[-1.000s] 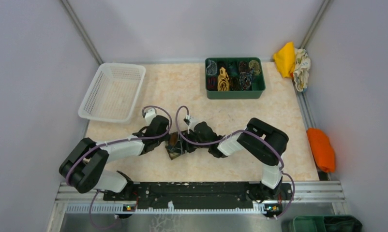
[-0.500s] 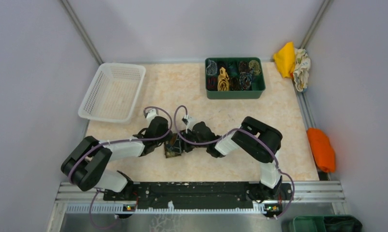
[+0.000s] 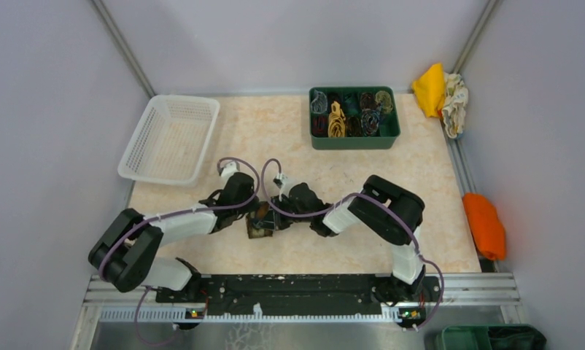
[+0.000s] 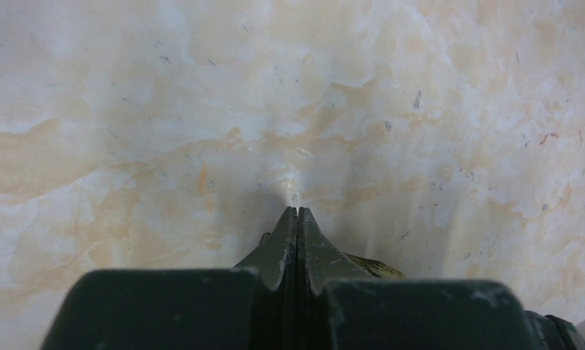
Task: Roll the ties
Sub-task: Pick up the tie at the center of the board, then move the storage box to the center of the board.
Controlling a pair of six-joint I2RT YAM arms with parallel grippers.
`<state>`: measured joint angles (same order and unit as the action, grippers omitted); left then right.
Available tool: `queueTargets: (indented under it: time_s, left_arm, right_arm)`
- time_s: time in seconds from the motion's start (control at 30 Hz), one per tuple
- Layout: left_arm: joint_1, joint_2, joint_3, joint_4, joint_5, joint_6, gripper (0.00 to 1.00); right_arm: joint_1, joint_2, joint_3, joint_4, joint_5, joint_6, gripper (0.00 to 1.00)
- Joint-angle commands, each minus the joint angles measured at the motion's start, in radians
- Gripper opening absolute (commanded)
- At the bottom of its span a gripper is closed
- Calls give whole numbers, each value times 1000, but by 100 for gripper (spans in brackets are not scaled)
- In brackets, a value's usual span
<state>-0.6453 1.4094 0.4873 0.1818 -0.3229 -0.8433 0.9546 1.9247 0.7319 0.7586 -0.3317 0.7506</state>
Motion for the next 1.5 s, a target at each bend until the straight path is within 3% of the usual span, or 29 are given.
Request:
queueTargets:
  time_s: [0.0,0.1,0.23,0.4,0.57,0.77,0.93,1.03,1.17,1.47]
  left_arm:
    - [-5,-106,102,-258,-115,-4,0]
    - [-6,-211,167,-425,-246,-53,0]
    - [-7,-370,212,-541,-293,-53,0]
    - [-7,-556,183,-503,-255,18,0]
    - [-7,-584,180,-380,-131,110,0]
    - [-7,-408,258,-231,72,190,0]
    - [-7,-262,315,-192,171,197,0]
    - [-8,-221,290,-69,214,199,0]
    - [-9,-70,369,4,265,226,0]
    - [-9,422,795,60,295,295,0]
  right_arm:
    - [2,-58,29,-101,66,-66,0]
    - [2,-120,15,-162,127,-93,0]
    - [2,-214,12,-289,224,-140,0]
    - [-5,-365,44,-493,422,-221,0]
    - [-113,-502,114,-683,534,-306,0]
    - [-392,-586,276,-838,526,-404,0]
    - [-635,-519,406,-862,466,-444,0]
    - [-734,-436,478,-857,455,-466,0]
    - [-800,-340,550,-829,456,-493,0]
    - [-872,-240,611,-767,400,-478,0]
